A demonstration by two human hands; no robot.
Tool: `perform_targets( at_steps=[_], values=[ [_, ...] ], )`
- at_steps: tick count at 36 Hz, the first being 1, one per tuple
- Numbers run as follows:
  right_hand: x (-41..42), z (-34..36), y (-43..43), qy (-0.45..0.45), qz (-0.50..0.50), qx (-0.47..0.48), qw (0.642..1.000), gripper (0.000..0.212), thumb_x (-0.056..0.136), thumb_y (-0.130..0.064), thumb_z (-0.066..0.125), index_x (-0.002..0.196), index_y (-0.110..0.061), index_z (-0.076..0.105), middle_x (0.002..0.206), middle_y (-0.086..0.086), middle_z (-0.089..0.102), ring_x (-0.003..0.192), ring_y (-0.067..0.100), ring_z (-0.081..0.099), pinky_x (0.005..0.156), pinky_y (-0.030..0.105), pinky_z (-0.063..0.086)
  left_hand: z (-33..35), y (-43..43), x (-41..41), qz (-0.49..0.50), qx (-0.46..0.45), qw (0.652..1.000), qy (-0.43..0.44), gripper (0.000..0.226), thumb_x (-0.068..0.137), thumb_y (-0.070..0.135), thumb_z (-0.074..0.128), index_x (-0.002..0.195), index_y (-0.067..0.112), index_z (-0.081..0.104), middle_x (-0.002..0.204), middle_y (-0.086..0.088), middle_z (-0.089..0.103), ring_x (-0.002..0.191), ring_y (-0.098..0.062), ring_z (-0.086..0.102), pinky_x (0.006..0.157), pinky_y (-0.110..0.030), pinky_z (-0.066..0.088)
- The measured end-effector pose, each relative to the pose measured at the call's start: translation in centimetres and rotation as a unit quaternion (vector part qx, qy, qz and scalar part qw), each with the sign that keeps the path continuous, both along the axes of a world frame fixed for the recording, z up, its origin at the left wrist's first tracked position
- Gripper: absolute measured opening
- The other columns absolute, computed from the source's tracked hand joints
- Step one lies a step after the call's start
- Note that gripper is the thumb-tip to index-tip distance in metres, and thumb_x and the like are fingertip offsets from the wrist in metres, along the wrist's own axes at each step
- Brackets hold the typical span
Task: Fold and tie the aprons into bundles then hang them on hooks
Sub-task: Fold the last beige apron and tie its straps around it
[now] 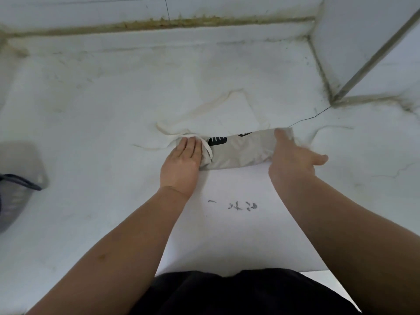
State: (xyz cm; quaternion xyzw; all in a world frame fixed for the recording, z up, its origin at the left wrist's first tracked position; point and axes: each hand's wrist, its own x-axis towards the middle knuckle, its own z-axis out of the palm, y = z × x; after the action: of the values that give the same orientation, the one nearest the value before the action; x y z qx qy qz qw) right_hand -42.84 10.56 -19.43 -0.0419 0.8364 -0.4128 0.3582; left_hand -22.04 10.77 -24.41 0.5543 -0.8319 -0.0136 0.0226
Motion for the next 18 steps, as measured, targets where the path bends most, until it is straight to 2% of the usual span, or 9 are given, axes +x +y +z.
perform_targets(
  at_steps=[3,6,7,9,11,13,15,17,18],
  values=[
    [-0.2,0.0,0.6,-0.057,-0.098,-0.028,0.993,0.104,0.069,-0.051,0.077,0.144,-0.009,0.019,0.135,0.01,0.042,0.115,0.029,0.048,0.087,0.035,0.037,0.0,0.0,0.1,0.006,-0.006,1.0,0.015,0.051,0.074,0.001,0.031,0.11,-0.012,0.064,0.108,-0.025,0.068,0.098,-0.042,0.066,0.077,-0.05,0.054],
    [0.6,0.6,1.0,-0.114,-0.132,-0.019,0.984,0.098,0.073,-0.05,0.074,0.146,-0.014,0.018,0.134,0.005,0.042,0.107,0.022,0.045,0.083,0.029,0.032,0.0,0.0,0.2,0.007,-0.002,1.0,0.025,0.048,0.074,-0.002,0.035,0.11,-0.011,0.065,0.109,-0.024,0.068,0.099,-0.041,0.067,0.078,-0.049,0.054],
    [0.9,0.6,1.2,-0.11,-0.108,-0.017,0.988,0.089,0.075,-0.048,0.073,0.142,-0.01,0.027,0.129,0.008,0.048,0.101,0.023,0.048,0.084,0.033,0.038,0.0,0.0,0.2,0.005,0.001,1.0,0.025,0.049,0.074,-0.001,0.033,0.11,-0.011,0.065,0.109,-0.024,0.068,0.099,-0.041,0.067,0.078,-0.049,0.054],
    [1.4,0.4,1.7,-0.11,-0.049,-0.029,0.992,0.063,0.08,-0.046,0.069,0.122,-0.006,0.047,0.097,0.009,0.056,0.077,0.021,0.049,0.089,0.04,0.048,0.0,-0.1,0.3,-0.001,0.002,0.999,0.033,0.052,0.074,0.001,0.029,0.109,-0.011,0.065,0.108,-0.024,0.068,0.098,-0.041,0.067,0.079,-0.05,0.053],
    [1.6,0.6,1.6,-0.142,-0.039,-0.051,0.988,0.044,0.082,-0.042,0.069,0.106,-0.01,0.053,0.075,0.001,0.049,0.06,0.015,0.046,0.088,0.039,0.052,0.0,-0.1,0.4,0.006,-0.006,0.999,0.048,0.053,0.074,0.001,0.028,0.11,-0.01,0.065,0.109,-0.024,0.068,0.098,-0.041,0.067,0.079,-0.049,0.052],
    [1.1,1.0,1.1,-0.225,-0.1,-0.099,0.964,0.034,0.08,-0.031,0.074,0.102,-0.011,0.057,0.075,0.0,0.055,0.059,0.011,0.053,0.074,0.029,0.056,0.1,0.2,0.5,0.025,-0.008,0.995,0.097,0.052,0.078,-0.003,0.029,0.117,-0.01,0.062,0.119,-0.024,0.064,0.108,-0.043,0.062,0.088,-0.045,0.048],
    [0.9,1.3,0.9,-0.304,-0.124,-0.154,0.932,0.032,0.077,-0.02,0.077,0.103,-0.013,0.06,0.083,0.001,0.065,0.068,0.012,0.062,0.063,0.024,0.057,-0.2,0.4,0.7,0.04,0.003,0.991,0.125,0.052,0.086,-0.011,0.033,0.136,-0.003,0.047,0.142,-0.018,0.047,0.133,-0.037,0.043,0.107,-0.033,0.032],
    [0.9,0.8,0.6,-0.304,-0.085,-0.15,0.937,0.035,0.076,-0.011,0.076,0.108,-0.012,0.061,0.09,0.004,0.067,0.076,0.015,0.065,0.057,0.024,0.055,-0.1,0.6,0.9,0.052,0.047,0.991,0.118,0.057,0.092,-0.012,0.033,0.147,0.006,0.032,0.155,-0.008,0.028,0.146,-0.026,0.021,0.113,-0.025,0.016],
    [1.0,0.5,0.5,-0.253,-0.051,-0.132,0.957,0.035,0.076,-0.008,0.074,0.108,-0.013,0.061,0.09,0.004,0.066,0.077,0.016,0.064,0.058,0.025,0.055,0.1,0.6,0.9,0.057,0.06,0.991,0.108,0.058,0.094,-0.01,0.032,0.149,0.009,0.027,0.158,-0.005,0.022,0.147,-0.022,0.016,0.113,-0.022,0.012]
  ],
)
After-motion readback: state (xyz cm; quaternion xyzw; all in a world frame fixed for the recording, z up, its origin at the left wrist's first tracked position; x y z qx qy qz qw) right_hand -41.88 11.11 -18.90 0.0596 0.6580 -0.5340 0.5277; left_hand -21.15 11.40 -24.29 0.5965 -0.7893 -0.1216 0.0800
